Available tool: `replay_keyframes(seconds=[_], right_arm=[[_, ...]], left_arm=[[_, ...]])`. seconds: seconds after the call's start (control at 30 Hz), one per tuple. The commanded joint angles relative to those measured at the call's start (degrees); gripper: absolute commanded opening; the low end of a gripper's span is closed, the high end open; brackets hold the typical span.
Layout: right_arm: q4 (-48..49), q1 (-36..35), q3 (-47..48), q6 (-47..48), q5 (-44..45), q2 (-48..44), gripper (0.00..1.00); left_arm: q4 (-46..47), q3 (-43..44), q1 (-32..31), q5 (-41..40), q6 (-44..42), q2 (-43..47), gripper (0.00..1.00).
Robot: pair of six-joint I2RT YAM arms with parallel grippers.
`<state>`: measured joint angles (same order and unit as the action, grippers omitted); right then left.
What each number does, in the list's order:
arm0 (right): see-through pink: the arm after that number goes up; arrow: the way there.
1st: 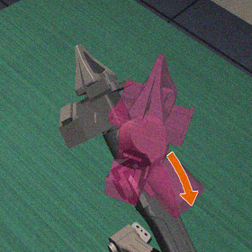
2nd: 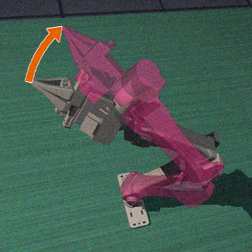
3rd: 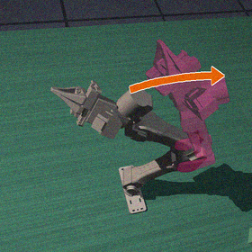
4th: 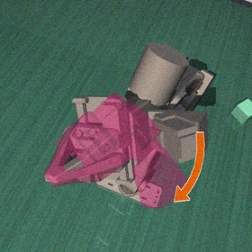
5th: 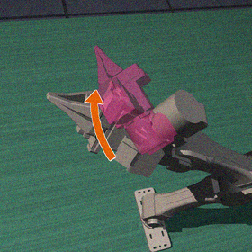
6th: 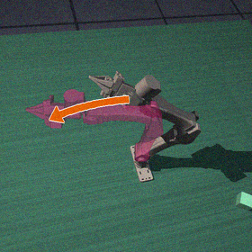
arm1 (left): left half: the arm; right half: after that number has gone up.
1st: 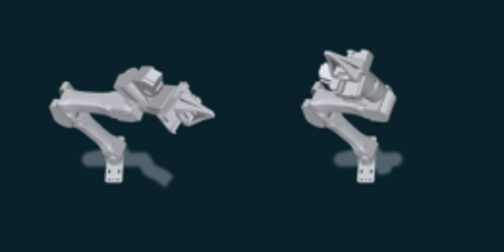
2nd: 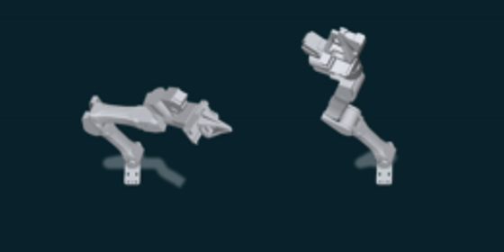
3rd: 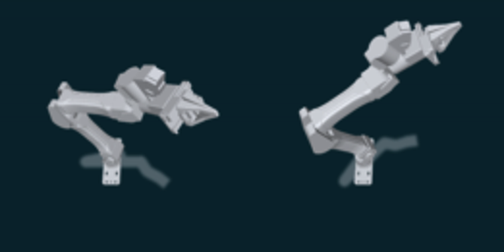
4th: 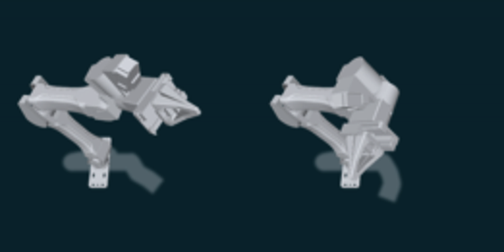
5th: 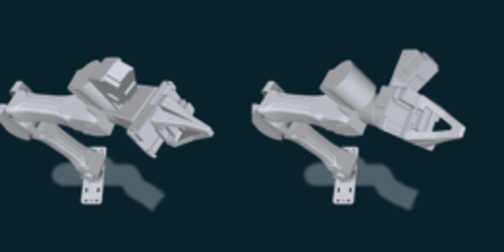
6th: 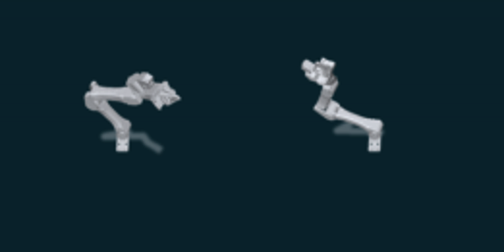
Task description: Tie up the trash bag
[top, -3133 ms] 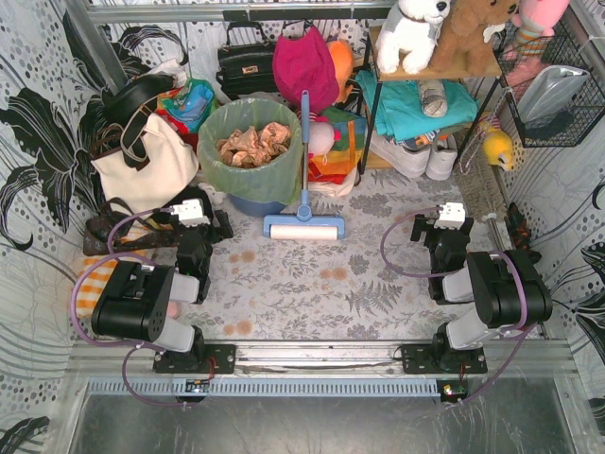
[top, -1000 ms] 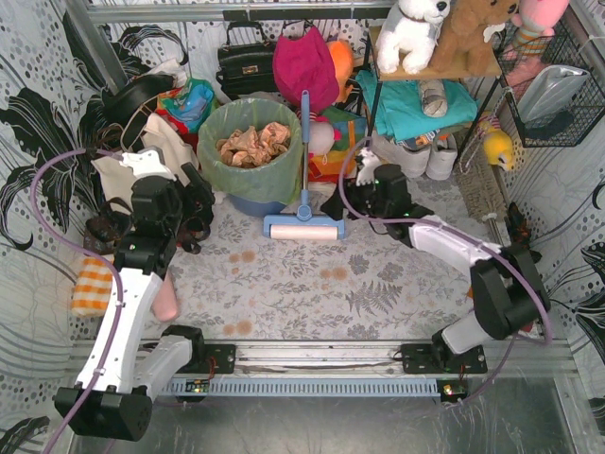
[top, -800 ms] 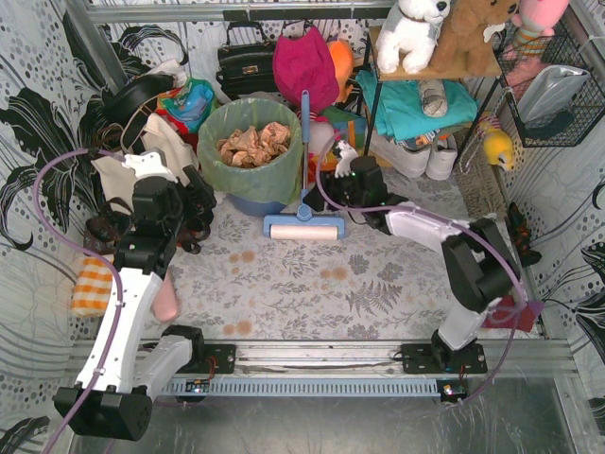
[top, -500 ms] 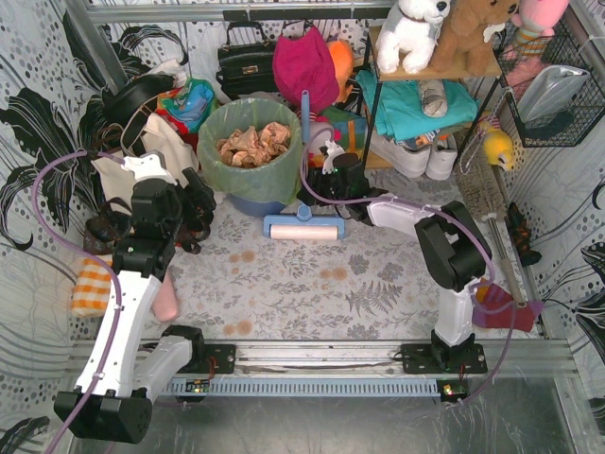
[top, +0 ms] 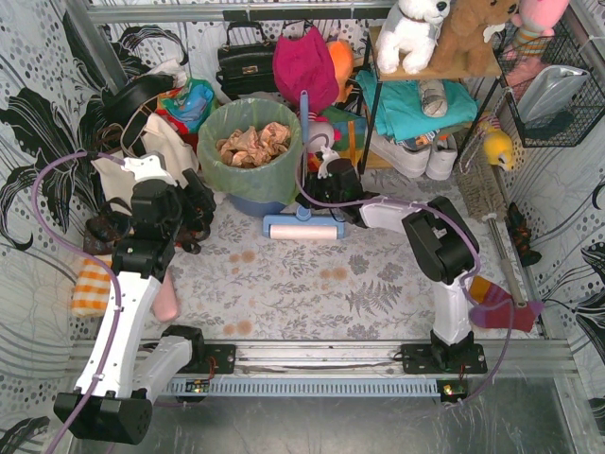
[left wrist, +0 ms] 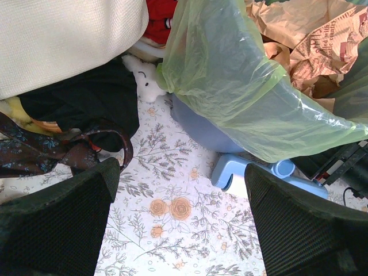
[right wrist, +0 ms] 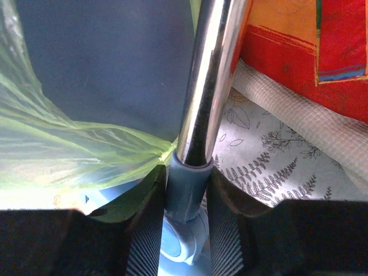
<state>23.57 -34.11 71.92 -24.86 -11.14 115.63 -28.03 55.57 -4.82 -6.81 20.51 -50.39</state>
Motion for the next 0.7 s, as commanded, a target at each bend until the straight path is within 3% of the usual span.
replay_keyframes(seconds=[0.0, 0.1, 0.2, 0.67], right_arm=[[3.1, -0.5, 2.7, -0.4, -0.4, 1.5, 0.27], [2.1, -0.9, 2.5, 0.7, 0.3, 0.4, 0.09], [2.3, -1.4, 0.7, 1.5, 1.4, -2.2, 0.0], [-4.2, -1.5, -15.9, 7.7, 14.1, -28.0, 0.0]], left_arm=[[0.7, 0.5, 0.2, -0.1, -0.6, 1.0, 0.98], [0.7, 0.5, 0.2, -0.4, -0.6, 1.3, 0.98], [0.7, 0.5, 0.2, -0.5, -0.8, 1.4, 0.98], [1.6, -0.5, 0.2, -0.4, -0.3, 1.2, 0.98]])
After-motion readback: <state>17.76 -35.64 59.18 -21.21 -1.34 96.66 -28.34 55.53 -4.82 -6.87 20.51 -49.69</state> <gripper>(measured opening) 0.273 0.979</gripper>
